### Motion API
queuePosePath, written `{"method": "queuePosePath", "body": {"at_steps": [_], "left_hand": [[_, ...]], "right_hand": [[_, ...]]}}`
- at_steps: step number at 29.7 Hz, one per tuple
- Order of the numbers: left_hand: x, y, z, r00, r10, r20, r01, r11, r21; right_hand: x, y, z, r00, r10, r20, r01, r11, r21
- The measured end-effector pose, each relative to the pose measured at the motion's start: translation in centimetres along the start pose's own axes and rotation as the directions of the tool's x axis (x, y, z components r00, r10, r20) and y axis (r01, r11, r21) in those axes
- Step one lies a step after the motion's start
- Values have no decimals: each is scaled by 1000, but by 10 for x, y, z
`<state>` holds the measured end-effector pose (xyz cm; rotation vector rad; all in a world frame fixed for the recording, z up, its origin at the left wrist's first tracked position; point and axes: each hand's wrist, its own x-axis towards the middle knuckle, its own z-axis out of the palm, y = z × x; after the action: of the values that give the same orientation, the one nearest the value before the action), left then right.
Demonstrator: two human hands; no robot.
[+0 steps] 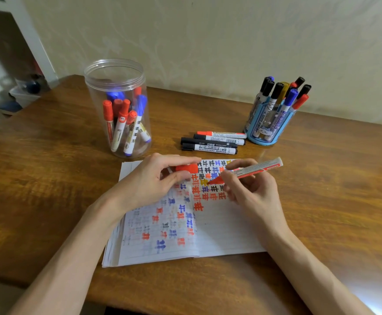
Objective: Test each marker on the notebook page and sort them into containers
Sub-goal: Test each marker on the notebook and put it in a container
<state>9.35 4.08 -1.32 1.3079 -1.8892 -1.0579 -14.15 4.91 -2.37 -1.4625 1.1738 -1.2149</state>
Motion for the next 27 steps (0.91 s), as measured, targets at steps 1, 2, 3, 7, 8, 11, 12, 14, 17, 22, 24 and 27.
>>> {"method": "queuePosePath", "body": {"at_steps": [1,2,3,7,8,11,12,14,17,22,24,27], "left_hand": [[0,1,1,1000,6,-11,-6,1000,-17],[1,1,1,1000,16,-26,-17,1000,-20],[1,1,2,999,24,-39,-25,999,-21],[1,1,2,999,15,-51,-16,999,-28],[1,2,2,999,17,-47,-19,999,-31],[1,2,3,999,19,-30,-21,999,-47],[0,2,3,999,19,-26,-20,999,-47],[1,3,5,999,36,-33,-37,999,-23],[0,3,7,996,75,-54,-76,997,-1],[0,2,4,991,91,-99,-94,995,-19],[0,2,3,989,96,-114,-100,995,-29],[-1,4,4,987,86,-136,-93,995,-45]], "right_hand": [[0,-1,-1,1000,2,-19,-2,999,35],[1,-2,-2,999,6,-33,-4,998,56],[1,-3,-3,999,15,-45,-12,998,69],[0,-5,-3,999,44,-32,-39,990,133],[0,-5,-4,999,42,-24,-37,987,154],[-1,-7,-3,999,45,-6,-43,983,181],[-1,-7,-3,999,49,8,-50,982,184],[-1,-7,-1,997,61,51,-71,972,224],[-3,-7,1,992,57,117,-83,969,231],[2,-10,-14,974,120,194,-134,989,63],[7,-12,-25,944,152,294,-174,984,49],[10,-10,-33,938,120,325,-116,993,-31]]}}
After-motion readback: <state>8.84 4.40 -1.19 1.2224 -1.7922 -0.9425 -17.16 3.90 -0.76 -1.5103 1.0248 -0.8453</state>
